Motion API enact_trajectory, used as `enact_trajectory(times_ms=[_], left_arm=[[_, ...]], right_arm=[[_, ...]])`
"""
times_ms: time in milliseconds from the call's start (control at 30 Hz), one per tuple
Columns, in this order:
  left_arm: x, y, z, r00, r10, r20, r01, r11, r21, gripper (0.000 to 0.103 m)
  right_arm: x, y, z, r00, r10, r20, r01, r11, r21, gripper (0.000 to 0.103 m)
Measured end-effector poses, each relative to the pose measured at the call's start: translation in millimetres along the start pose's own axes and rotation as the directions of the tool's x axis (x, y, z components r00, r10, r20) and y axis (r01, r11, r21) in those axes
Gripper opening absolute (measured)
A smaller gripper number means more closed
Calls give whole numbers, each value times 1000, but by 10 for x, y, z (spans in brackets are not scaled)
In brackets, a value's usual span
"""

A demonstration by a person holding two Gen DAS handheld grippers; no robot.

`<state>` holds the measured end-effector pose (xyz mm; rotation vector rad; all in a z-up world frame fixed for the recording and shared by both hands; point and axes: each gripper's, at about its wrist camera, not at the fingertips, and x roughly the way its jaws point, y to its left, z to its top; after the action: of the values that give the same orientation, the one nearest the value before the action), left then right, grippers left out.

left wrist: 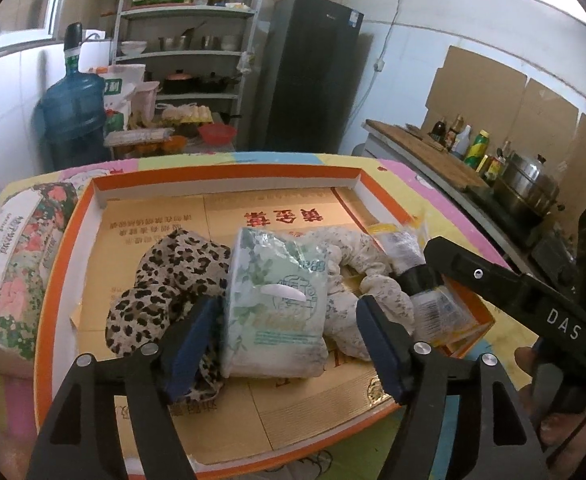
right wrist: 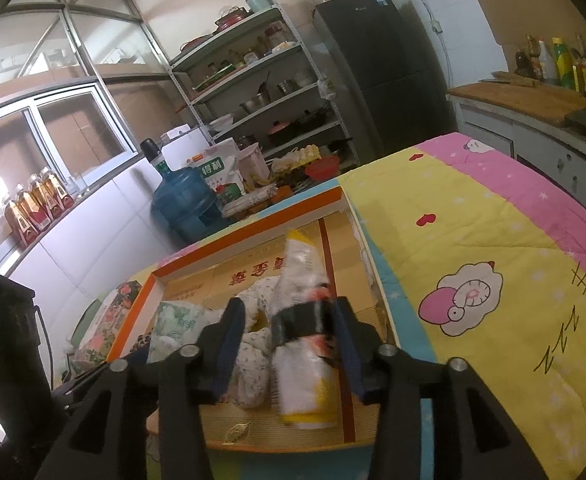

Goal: Organize soft objects
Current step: 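Carry the tissue pack and snack bag into the box beside the scrunchies, then open both tools and withdraw them from the box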

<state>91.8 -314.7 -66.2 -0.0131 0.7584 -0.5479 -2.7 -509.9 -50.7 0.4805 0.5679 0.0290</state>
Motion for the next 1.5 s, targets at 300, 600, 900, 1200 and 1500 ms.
enact_trajectory(times_ms=[300, 600, 900, 1200, 1500], left_arm=[[-199, 4, 9, 999, 2, 35, -3, 1000, 12, 74], [-481, 47, -22, 996, 33, 79, -36, 999, 27, 74], [-734, 188, -67, 993, 57, 102, -59, 998, 13, 74], [-979, 346, -150, 989, 90, 116, -91, 996, 3, 74], [-1247, 525, -221, 984, 102, 148, -100, 995, -17, 74]], right_arm=[[-70, 71, 1, 1000, -3, 12, 3, 1000, -14, 47], [-160, 197, -23, 1000, 1, 25, 0, 1000, -29, 47], [-262, 437, -62, 999, 18, 32, -15, 998, -65, 47], [-365, 742, -147, 999, 31, 35, -27, 993, -111, 47], [-436, 1052, -223, 998, 45, 35, -39, 987, -159, 47]])
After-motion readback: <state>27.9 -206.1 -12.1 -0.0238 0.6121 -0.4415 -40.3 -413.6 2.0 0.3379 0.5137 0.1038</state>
